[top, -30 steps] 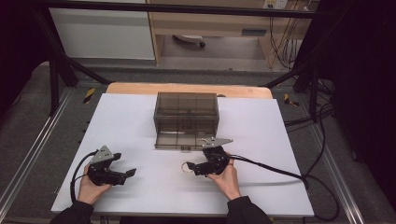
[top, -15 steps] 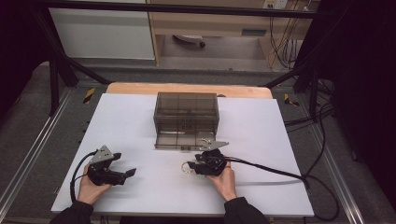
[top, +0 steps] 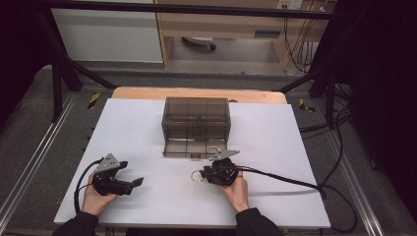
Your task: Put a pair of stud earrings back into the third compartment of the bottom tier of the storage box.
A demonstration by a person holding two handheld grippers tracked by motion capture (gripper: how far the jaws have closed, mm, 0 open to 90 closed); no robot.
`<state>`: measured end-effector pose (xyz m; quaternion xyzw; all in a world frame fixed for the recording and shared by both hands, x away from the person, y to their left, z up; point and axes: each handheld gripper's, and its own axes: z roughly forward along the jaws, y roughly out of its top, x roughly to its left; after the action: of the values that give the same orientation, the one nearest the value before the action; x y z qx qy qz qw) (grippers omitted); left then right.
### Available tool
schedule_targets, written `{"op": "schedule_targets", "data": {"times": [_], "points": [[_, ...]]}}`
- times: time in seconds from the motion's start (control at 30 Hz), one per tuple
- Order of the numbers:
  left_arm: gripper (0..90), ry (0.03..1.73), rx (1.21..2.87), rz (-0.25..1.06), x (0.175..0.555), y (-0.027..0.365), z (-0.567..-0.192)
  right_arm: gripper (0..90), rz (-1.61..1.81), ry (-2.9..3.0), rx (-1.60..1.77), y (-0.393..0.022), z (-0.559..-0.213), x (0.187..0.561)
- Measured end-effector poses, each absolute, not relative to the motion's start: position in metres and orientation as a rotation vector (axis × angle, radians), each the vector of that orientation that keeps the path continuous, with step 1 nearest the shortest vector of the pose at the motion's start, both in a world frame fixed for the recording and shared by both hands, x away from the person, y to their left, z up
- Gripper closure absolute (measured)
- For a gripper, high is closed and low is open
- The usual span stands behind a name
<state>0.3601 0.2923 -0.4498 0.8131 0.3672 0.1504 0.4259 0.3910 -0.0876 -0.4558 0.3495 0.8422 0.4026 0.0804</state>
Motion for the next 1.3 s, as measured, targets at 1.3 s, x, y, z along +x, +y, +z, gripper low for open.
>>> {"op": "schedule_targets", "data": {"times": [1.3], "points": [[7.5,0.918,2.037,0.375,0.3603,0.2919,-0.4502,87.4,1.118,2.523,1.074,-0.0815,-0.4498,0.3879]]}}
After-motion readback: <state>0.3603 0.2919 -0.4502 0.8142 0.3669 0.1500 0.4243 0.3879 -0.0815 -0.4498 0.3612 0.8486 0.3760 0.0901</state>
